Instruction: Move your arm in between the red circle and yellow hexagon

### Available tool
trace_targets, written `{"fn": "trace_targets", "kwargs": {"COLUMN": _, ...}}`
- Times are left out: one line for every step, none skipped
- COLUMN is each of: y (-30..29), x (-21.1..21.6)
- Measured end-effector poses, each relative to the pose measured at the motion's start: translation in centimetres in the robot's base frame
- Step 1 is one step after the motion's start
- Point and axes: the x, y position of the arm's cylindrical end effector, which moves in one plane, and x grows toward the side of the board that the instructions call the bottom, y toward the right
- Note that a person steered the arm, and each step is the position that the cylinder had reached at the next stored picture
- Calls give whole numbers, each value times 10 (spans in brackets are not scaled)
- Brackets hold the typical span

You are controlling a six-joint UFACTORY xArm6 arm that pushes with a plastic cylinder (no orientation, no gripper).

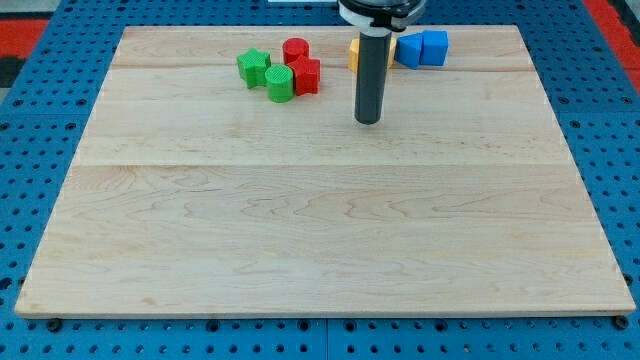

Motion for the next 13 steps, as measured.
{"fn": "trace_targets", "kwargs": {"y": 19, "x": 0}}
{"fn": "trace_targets", "kwargs": {"y": 31, "x": 0}}
{"fn": "trace_targets", "kwargs": {"y": 36, "x": 0}}
{"fn": "trace_targets", "kwargs": {"y": 39, "x": 0}}
{"fn": "trace_targets", "kwargs": {"y": 49, "x": 0}}
{"fn": "trace_targets", "kwargs": {"y": 62, "x": 0}}
{"fn": "trace_targets", "kwargs": {"y": 76, "x": 0}}
{"fn": "trace_targets", "kwargs": {"y": 76, "x": 0}}
{"fn": "trace_targets", "kwargs": {"y": 58, "x": 0}}
{"fn": "trace_targets", "kwargs": {"y": 34, "x": -25}}
{"fn": "trace_targets", "kwargs": {"y": 14, "x": -58}}
{"fn": "trace_targets", "kwargs": {"y": -42, "x": -60}}
{"fn": "trace_targets", "kwargs": {"y": -44, "x": -93}}
